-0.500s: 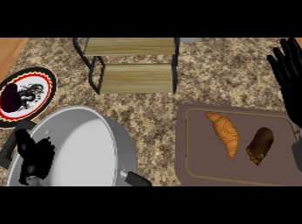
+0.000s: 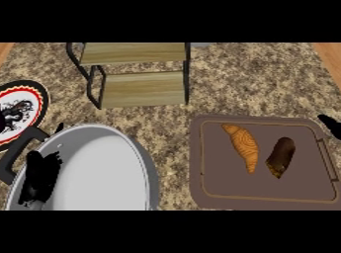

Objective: Pick the croissant from the tray and place it in the tiered shelf

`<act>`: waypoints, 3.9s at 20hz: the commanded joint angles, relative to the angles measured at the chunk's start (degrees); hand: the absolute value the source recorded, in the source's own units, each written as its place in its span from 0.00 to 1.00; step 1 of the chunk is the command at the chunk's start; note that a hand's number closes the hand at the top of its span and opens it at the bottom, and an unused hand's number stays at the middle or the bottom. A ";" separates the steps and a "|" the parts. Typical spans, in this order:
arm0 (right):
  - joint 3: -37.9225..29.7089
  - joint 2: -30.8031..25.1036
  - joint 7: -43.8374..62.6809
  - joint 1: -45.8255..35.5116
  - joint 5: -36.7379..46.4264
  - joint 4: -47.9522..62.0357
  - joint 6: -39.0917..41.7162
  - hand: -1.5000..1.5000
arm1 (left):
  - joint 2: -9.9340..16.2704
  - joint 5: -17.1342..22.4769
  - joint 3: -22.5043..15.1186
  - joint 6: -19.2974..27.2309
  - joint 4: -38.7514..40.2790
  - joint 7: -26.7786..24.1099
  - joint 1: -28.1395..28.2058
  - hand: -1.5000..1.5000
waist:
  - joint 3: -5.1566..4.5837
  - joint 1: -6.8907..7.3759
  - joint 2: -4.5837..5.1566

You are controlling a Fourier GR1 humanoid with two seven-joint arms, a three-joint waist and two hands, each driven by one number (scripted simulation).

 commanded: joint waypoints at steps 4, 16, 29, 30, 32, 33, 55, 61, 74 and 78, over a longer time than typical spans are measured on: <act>1.27 7.93 -11.52 9.19 -2.33 -2.69 0.94 0.00 | -0.87 -0.21 -2.41 -6.11 1.28 -3.27 -3.24 0.50 | -0.18 1.56 -0.01; 16.35 -3.78 19.53 4.07 9.61 -18.79 13.62 0.00 | -0.27 0.09 -7.20 -3.65 0.48 -3.56 -3.13 0.50 | -0.55 2.78 0.01; 36.76 2.29 57.28 -13.96 38.08 -18.49 29.33 0.00 | 0.67 3.30 -9.09 -4.23 4.69 -6.22 -6.74 0.50 | -0.41 3.79 0.41; 37.37 4.89 58.29 -15.29 38.39 -16.13 30.05 0.00 | 0.49 3.57 -9.75 -3.05 2.56 -1.09 -9.29 0.50 | -0.31 3.58 0.36; 36.88 9.89 59.45 -19.01 37.14 -10.23 32.22 0.00 | 2.35 3.67 -9.45 -2.91 1.87 -2.88 -7.57 0.50 | -0.28 4.06 0.33; 40.57 13.85 61.99 -17.70 39.68 -10.45 30.66 0.00 | 2.84 4.84 -8.18 -4.57 4.85 -4.73 -8.82 0.50 | -0.33 3.70 0.41; 35.88 22.46 62.41 -16.55 52.11 3.34 34.62 0.00 | 5.53 7.82 -12.09 0.10 2.03 -6.19 -6.69 0.50 | -0.21 2.37 -0.04; 34.75 24.47 59.65 -15.32 55.44 7.81 33.50 0.00 | 4.30 8.94 -13.01 -1.82 6.96 -10.06 -6.31 0.50 | -0.25 2.26 0.14; 27.27 25.78 51.06 -17.11 59.55 17.49 32.26 0.00 | 3.52 8.85 -13.04 -1.72 7.37 -8.88 -8.51 0.50 | -0.20 2.62 0.19; 27.37 26.46 48.23 -13.80 60.15 15.25 31.84 1.00 | 2.28 7.57 -13.15 -0.66 7.01 -9.80 -7.08 0.50 | -0.20 2.51 0.11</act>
